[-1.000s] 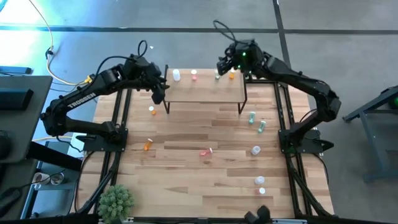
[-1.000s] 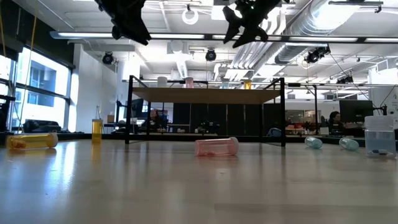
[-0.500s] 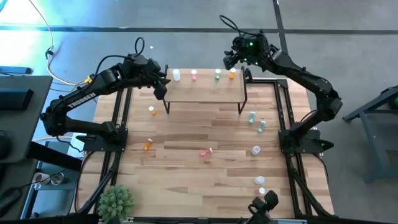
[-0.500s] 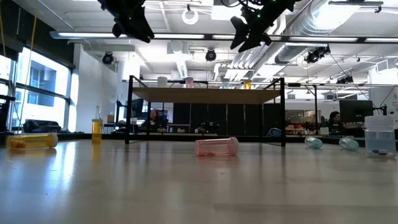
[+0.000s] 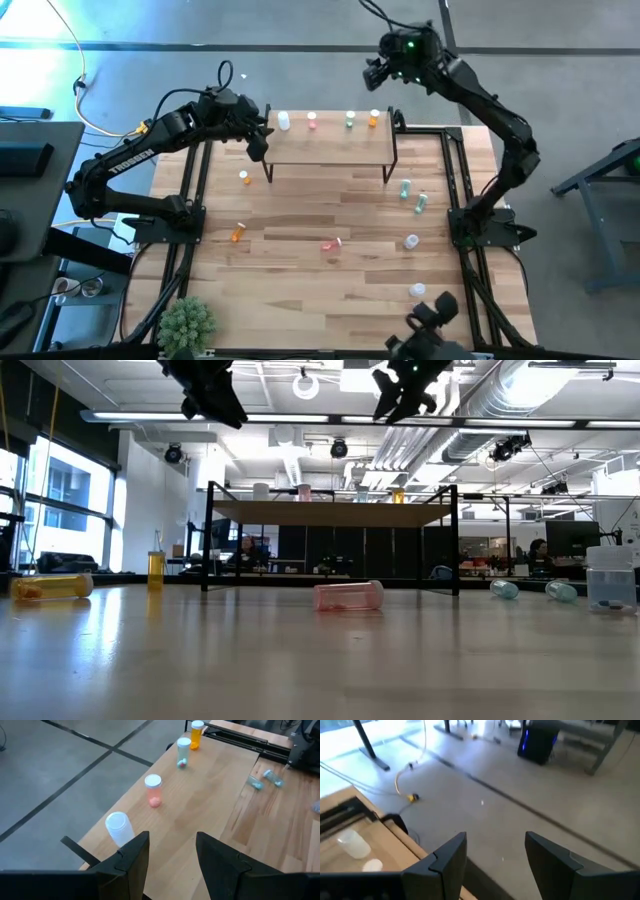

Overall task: Pick and place medicine bottles onto shelf by color
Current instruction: Adjust the blue pill bottle on the shelf

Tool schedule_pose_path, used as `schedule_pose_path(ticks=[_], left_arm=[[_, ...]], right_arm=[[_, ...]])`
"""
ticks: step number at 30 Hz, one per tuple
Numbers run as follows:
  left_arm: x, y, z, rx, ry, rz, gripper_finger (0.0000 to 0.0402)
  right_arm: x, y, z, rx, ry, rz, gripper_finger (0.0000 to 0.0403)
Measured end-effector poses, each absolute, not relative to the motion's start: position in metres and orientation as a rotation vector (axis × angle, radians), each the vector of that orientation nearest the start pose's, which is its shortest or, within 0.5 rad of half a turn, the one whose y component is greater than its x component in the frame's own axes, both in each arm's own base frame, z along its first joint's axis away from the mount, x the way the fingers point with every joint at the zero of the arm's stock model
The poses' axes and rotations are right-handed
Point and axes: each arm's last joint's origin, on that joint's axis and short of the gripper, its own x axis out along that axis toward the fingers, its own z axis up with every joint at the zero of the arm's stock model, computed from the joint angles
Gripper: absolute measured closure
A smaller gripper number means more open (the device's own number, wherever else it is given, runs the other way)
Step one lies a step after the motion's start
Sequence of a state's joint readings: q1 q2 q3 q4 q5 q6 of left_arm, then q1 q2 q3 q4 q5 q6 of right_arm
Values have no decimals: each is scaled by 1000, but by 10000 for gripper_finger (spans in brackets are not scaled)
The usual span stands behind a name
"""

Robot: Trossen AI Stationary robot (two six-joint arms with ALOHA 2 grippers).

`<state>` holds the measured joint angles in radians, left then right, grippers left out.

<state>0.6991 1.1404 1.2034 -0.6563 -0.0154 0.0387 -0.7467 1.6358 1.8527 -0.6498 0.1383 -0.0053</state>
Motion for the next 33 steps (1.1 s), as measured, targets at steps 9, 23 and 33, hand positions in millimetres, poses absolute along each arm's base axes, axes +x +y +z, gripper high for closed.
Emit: schedule_pose_path(ticks=[9, 23, 33], left_arm=[[176, 149, 365, -168, 585, 682, 248], [176, 149, 364, -169, 586, 682, 248], [176, 149, 364, -174, 588, 683, 248]], right_arm=[[280, -263, 384, 267, 691, -797, 210], [296, -285, 337, 378, 825, -662, 210], [295, -294, 318, 409, 896, -594, 210]])
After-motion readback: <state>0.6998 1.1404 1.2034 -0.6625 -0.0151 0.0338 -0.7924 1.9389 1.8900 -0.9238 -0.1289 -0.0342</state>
